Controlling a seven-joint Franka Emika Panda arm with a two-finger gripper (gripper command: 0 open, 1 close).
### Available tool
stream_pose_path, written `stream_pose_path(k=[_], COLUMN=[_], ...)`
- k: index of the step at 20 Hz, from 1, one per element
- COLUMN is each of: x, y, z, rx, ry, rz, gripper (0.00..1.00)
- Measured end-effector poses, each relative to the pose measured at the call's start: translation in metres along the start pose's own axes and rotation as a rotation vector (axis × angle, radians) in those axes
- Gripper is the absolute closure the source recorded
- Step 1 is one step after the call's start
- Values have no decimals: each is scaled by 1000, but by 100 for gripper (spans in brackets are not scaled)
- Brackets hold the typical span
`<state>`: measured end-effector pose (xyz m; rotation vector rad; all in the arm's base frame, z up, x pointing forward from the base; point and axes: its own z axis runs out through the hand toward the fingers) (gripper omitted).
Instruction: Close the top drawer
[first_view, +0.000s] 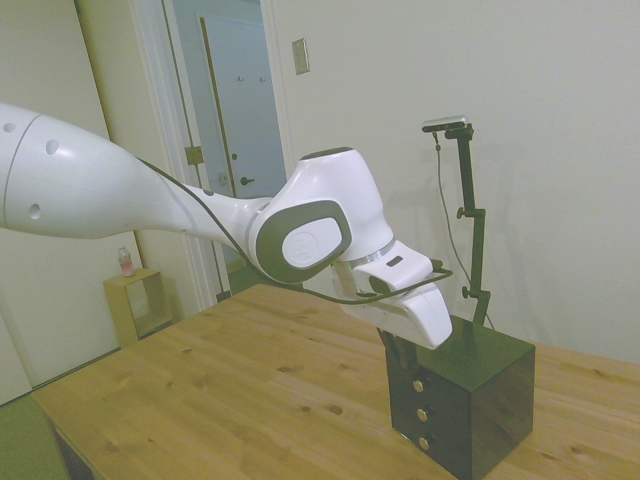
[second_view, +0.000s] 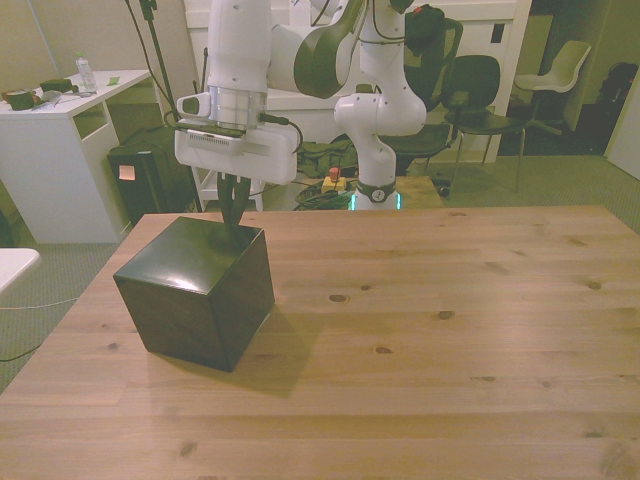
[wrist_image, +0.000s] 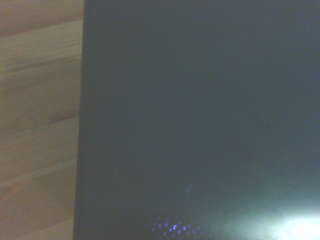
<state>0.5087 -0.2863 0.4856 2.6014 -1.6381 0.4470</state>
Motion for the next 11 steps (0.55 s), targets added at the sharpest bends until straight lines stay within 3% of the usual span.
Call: stream_pose_path(k=[5, 8, 11], x=[-10, -38, -70], y=[-10, -17, -5], z=[6, 11, -5], rx=[-8, 9, 14], ry=[-20, -91, -165], rz=[-25, -67, -72], gripper=[100, 100, 100])
